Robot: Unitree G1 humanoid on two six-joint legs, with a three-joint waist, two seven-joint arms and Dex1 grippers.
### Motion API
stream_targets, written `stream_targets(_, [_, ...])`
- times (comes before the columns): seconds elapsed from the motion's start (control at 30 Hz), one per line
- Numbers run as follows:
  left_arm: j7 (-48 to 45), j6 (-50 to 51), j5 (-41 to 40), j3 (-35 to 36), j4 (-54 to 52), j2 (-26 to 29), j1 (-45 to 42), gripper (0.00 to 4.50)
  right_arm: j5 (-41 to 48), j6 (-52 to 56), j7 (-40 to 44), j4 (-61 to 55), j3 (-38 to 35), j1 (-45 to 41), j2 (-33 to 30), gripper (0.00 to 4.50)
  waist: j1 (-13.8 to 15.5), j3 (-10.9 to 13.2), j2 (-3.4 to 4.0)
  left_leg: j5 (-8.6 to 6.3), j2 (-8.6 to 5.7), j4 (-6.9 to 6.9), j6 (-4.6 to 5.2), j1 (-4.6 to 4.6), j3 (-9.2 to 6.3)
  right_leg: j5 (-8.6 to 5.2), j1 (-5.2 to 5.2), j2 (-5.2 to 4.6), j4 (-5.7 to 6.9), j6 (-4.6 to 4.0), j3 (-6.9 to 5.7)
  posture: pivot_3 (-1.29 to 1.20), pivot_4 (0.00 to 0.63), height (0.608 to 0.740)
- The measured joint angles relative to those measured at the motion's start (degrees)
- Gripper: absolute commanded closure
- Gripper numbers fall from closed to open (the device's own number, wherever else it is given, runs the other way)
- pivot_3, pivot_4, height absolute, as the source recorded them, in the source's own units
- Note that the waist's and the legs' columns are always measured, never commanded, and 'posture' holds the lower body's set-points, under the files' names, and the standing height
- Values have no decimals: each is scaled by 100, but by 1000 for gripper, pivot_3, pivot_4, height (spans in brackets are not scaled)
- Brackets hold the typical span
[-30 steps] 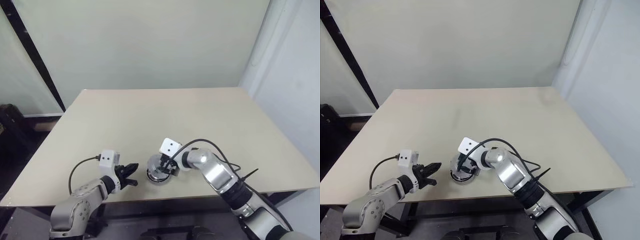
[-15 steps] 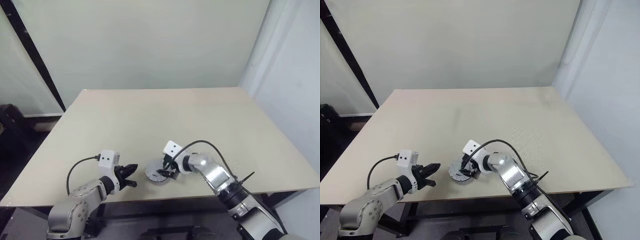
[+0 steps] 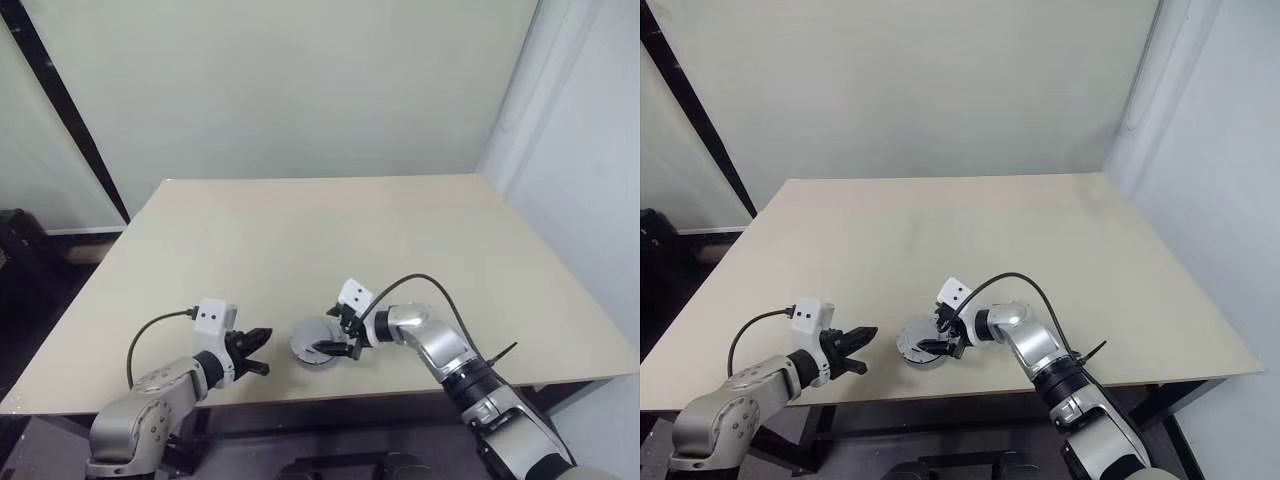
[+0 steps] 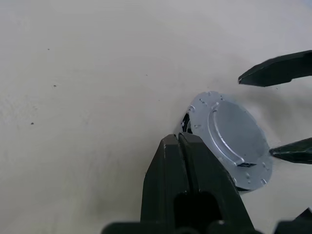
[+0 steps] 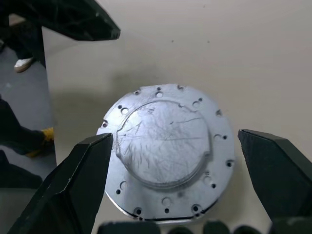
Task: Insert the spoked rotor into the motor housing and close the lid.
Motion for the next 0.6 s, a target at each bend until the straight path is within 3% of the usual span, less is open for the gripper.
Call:
stream_targets(0.37, [-72, 0, 1, 0, 0, 125, -1, 4500, -225, -551, 10, 603, 101, -68, 237, 18, 0, 0, 0, 0, 0, 2, -1, 0, 1, 1, 0, -1, 2, 0, 2, 0, 0, 740])
stream_targets(0.47, [-73, 0, 2, 0, 0, 147, -1, 4500, -258, -595, -9, 703, 102, -94, 272, 514, 1, 0, 0, 0, 0, 2, 0, 0, -1, 1, 0, -1, 4, 0, 1, 0, 0, 740])
stream_targets(0.53, [-74, 0, 5, -1, 1, 157, -2, 4500, -290, -614, -40, 722, 96, -111, 280, 1235, 0, 0, 0, 0, 0, 2, -1, 0, 0, 1, 0, -1, 4, 0, 2, 0, 0, 740])
stream_targets(0.6, [-76, 0, 9, -1, 7, 165, -9, 4500, -313, -607, -36, 727, 98, -112, 288, 1263, 1, 0, 1, 0, -1, 2, -1, 0, 0, 1, 0, -1, 4, 0, 2, 0, 0, 740])
